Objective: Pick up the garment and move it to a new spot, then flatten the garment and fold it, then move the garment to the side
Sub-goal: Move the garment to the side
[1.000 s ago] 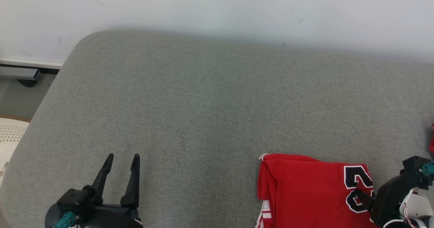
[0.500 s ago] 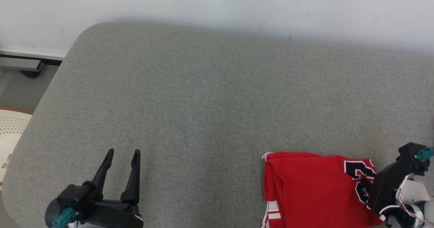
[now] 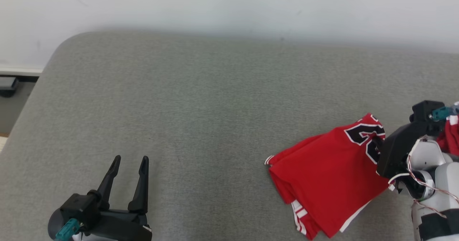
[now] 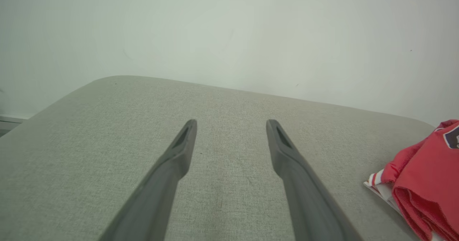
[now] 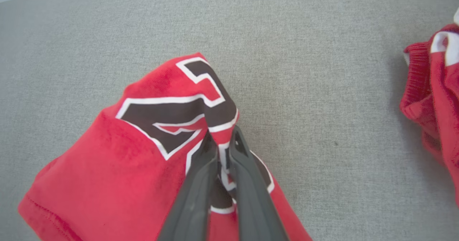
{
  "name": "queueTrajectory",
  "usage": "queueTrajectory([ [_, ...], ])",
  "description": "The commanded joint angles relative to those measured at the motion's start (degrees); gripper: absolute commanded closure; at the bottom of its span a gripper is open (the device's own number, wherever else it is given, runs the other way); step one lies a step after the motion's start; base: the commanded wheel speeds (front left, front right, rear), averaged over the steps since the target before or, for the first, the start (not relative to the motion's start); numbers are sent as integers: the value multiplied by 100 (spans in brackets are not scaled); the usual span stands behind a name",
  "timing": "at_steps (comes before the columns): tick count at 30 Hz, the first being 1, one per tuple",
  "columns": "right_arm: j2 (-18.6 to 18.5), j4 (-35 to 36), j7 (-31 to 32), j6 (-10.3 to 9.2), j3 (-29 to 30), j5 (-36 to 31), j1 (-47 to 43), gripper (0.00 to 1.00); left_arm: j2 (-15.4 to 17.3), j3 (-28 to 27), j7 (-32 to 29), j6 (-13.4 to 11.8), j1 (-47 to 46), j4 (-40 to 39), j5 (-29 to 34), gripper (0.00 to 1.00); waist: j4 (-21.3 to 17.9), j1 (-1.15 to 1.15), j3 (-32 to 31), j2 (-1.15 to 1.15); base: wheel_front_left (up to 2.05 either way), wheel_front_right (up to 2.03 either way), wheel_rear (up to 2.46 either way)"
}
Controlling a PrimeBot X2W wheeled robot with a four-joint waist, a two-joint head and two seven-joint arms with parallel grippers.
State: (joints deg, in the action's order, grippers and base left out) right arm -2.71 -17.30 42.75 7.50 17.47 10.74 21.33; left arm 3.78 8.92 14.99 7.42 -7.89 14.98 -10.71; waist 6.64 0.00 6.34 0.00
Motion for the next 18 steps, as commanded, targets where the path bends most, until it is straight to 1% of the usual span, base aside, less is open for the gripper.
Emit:
queueTrajectory([
  [1, -37, -33, -58, -2, 12, -121, 136, 100, 26, -5, 28, -1, -58, -30, 21, 0, -216, 0, -25, 0, 0, 0, 0],
  [7, -35, -229, -151, -2, 157, -488, 647, 100, 35, -20, 28, 2, -75, -125, 56, 0, -610, 0, 9, 0, 0, 0, 0],
  [12, -35, -581, -287, -2, 345, -756, 1252, 100, 49, -72, 28, -3, -149, -321, 125, 0, -1050, 0, 99, 0, 0, 0, 0],
  [18, -120, -887, -448, -2, 518, -926, 1613, 100, 39, -50, 28, -3, -196, -364, 160, 0, -1341, 0, 168, 0, 0, 0, 0],
])
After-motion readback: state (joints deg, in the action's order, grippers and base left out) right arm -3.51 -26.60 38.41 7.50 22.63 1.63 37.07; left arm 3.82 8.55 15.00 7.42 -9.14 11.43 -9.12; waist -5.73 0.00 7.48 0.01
